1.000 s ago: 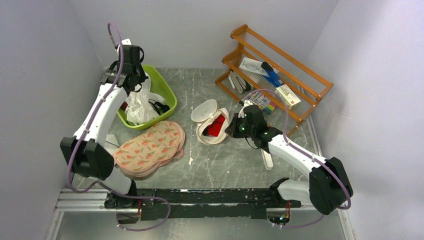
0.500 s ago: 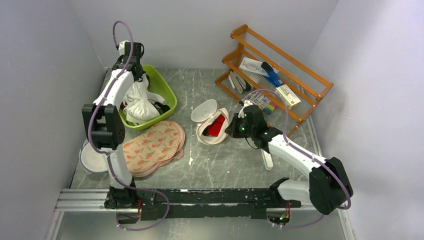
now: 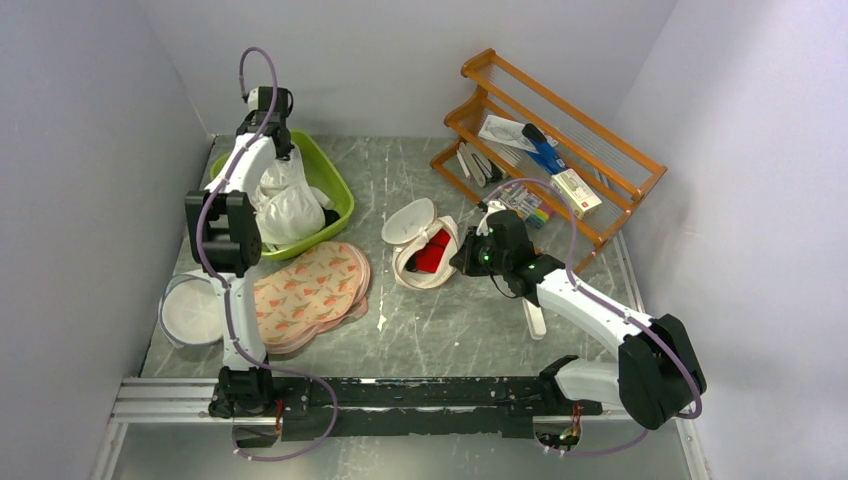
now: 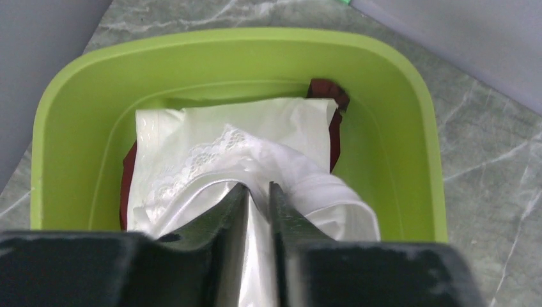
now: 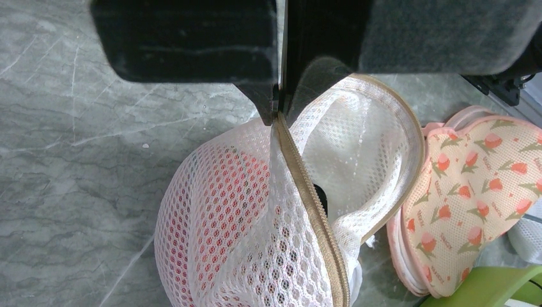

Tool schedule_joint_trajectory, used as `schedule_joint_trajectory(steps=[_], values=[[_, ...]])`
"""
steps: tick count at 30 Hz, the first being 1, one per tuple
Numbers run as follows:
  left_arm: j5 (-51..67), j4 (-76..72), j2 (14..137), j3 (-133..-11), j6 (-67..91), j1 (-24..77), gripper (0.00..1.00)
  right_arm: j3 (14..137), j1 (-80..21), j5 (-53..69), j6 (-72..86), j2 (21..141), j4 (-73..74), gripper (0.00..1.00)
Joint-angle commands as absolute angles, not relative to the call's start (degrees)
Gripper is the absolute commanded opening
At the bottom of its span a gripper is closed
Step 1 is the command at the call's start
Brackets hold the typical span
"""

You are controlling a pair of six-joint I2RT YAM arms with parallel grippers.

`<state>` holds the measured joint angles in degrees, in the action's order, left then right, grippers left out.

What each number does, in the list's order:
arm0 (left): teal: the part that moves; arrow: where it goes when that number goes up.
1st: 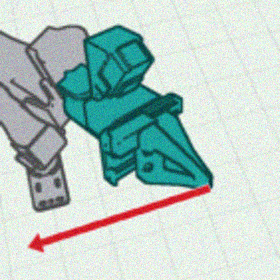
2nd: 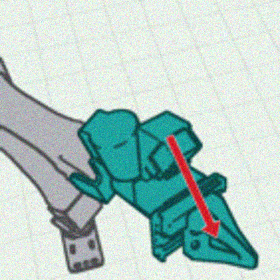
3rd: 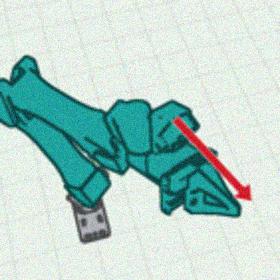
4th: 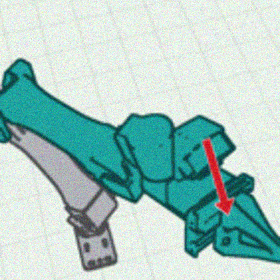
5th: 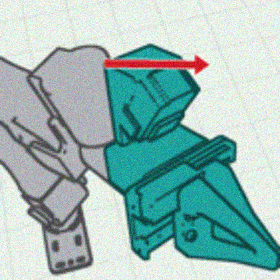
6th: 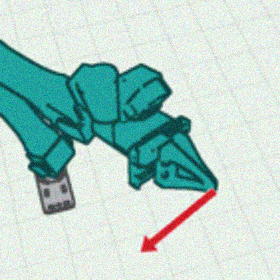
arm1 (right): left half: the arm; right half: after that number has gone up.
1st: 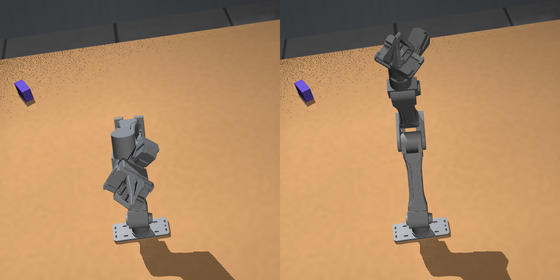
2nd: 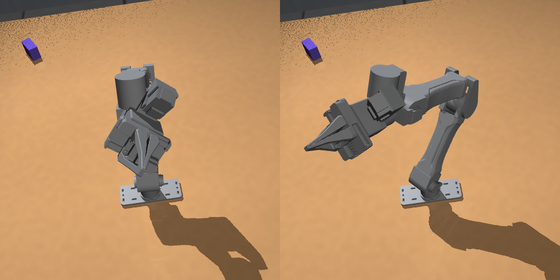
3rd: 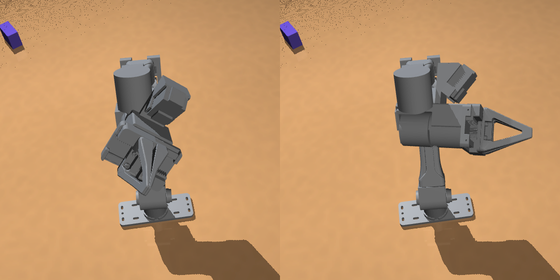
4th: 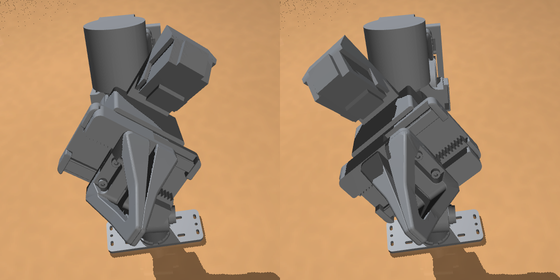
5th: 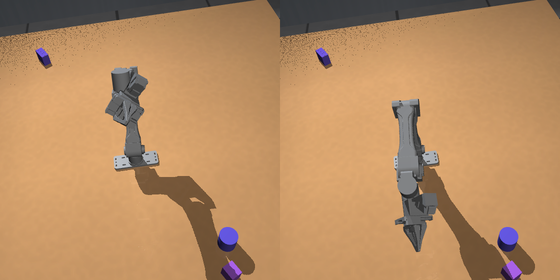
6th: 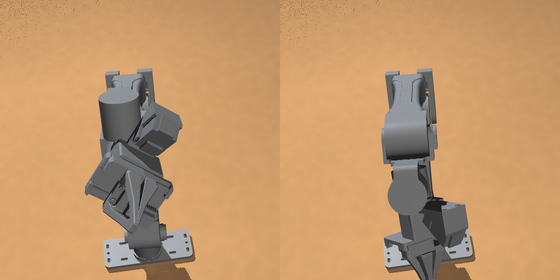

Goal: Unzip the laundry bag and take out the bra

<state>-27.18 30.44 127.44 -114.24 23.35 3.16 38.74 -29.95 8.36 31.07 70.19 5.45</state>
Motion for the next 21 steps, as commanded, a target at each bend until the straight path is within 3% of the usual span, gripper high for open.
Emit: schedule_joint_trajectory(steps=[1, 4, 9, 15, 18, 21], values=[[-24.8, 27.6, 120.3, -110.3, 21.9, 2.6, 0.39, 39.3, -29.7, 8.0, 30.7, 69.1, 5.5, 0.0], [-24.0, 27.2, 117.2, -108.1, 22.3, 2.4, 0.62, 40.1, -29.7, 8.4, 30.3, 70.1, 5.8, 0.0], [-19.0, 27.5, 111.2, -105.3, 23.3, 2.2, 0.83, 40.6, -29.7, 9.0, 29.9, 71.0, 5.6, 0.0], [-3.8, 23.6, 100.8, -95.2, 25.1, 1.9, 0.89, 40.5, -29.7, 9.1, 30.2, 70.9, 5.0, 0.0], [7.7, 18.4, 95.0, -87.1, 27.3, 2.0, 0.99, 40.3, -29.7, 9.0, 30.4, 70.8, 4.9, 0.0], [22.4, 8.7, 89.3, -76.8, 31.7, 2.8, 1.0, 39.7, -29.6, 8.7, 30.3, 70.7, 5.1, 0.0]])
